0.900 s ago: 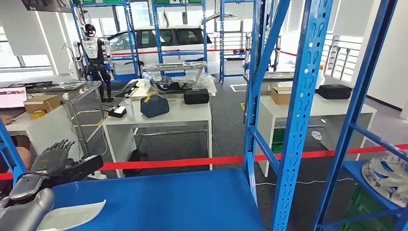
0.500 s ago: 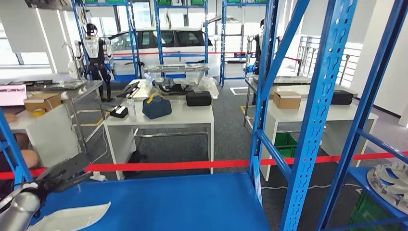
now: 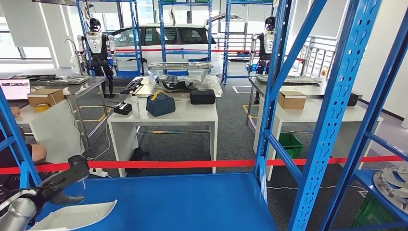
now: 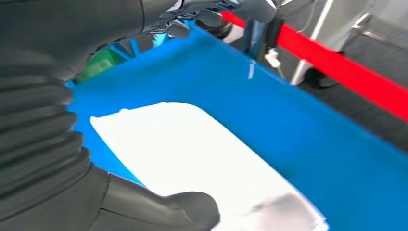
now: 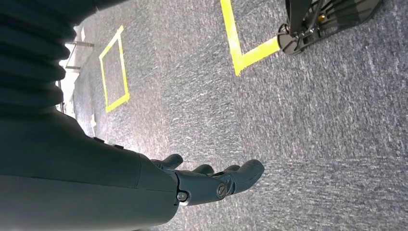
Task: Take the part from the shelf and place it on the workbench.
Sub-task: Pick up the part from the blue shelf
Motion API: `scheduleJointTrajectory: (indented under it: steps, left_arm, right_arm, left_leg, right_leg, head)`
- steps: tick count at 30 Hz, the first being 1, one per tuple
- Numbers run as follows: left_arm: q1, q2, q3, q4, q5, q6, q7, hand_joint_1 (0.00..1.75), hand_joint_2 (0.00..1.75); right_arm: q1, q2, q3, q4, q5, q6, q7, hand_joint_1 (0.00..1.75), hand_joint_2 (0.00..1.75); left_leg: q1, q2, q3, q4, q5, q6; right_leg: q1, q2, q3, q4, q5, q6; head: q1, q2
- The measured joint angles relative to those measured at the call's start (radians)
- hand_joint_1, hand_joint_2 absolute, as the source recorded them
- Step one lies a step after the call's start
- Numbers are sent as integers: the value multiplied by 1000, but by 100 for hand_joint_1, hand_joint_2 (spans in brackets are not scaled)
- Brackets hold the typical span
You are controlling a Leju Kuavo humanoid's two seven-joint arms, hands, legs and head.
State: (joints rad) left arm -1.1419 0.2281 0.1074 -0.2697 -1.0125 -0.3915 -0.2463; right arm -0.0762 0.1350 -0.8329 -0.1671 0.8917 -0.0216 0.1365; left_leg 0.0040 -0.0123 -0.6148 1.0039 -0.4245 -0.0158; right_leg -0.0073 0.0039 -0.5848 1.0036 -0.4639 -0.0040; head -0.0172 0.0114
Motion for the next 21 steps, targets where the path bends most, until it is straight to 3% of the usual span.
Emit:
scheduleJointTrajectory:
  steps: [8,21]
  left_arm:
    - [21,8,-53,2,-61,-9,20,0,175]
    - [65,19,-208,13,-174,-59,58,0,175]
  right_arm:
    - [-1,0,-1,0,6,0,2,0,175]
    - [-1,0,-1,0,21,-2,5,0,175]
  left_leg:
    - [0,0,1,-3,-1,-1]
    - [0,0,2,-4,-2,-3]
  right_leg:
    - [1,0,-2,1,-2,2]
    - [1,0,-2,2,-5,0]
  head:
    - [0,0]
    - [0,0]
